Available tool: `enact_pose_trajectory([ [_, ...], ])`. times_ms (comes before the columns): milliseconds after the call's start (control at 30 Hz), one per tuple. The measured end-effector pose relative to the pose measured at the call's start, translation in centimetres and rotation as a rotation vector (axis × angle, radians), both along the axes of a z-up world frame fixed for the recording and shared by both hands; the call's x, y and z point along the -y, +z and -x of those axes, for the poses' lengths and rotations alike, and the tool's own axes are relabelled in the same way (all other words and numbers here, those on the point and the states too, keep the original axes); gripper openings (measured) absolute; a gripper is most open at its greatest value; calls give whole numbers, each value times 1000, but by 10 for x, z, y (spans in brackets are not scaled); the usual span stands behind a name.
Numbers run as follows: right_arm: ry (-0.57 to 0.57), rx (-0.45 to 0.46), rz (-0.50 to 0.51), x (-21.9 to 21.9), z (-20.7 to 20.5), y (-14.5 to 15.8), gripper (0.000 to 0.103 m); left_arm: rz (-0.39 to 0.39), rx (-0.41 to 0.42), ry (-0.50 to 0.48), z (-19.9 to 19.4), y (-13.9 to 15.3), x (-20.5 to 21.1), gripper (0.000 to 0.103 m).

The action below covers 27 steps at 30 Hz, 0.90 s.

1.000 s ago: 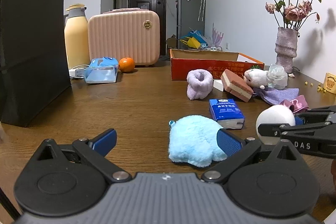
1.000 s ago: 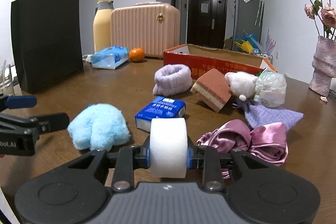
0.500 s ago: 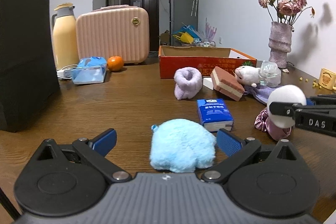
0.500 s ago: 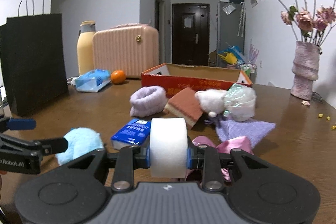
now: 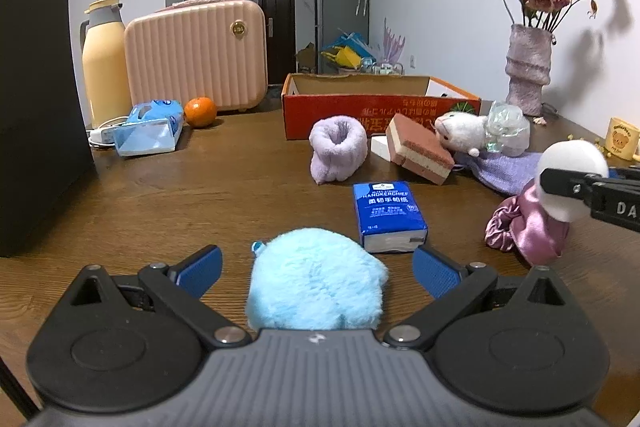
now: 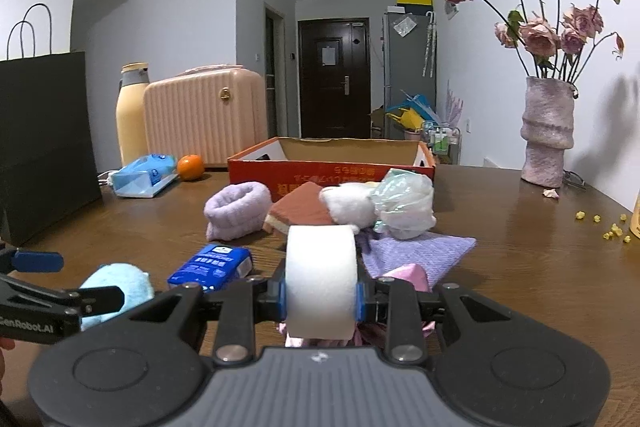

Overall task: Organize soft objects
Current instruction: 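Close the left gripper on the light blue plush while the right gripper holds the roll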

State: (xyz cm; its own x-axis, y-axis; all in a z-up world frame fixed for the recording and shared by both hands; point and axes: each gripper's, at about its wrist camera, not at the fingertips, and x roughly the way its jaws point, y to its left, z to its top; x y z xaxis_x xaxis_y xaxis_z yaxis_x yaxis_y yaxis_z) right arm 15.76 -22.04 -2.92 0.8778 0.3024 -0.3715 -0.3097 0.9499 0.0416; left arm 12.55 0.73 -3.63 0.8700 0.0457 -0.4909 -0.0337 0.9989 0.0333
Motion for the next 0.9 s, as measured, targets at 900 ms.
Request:
enact_pose_trajectory([
  [900, -14, -18, -27, 17, -15, -8, 29, -23, -123, 62, -39, -18, 11, 83],
])
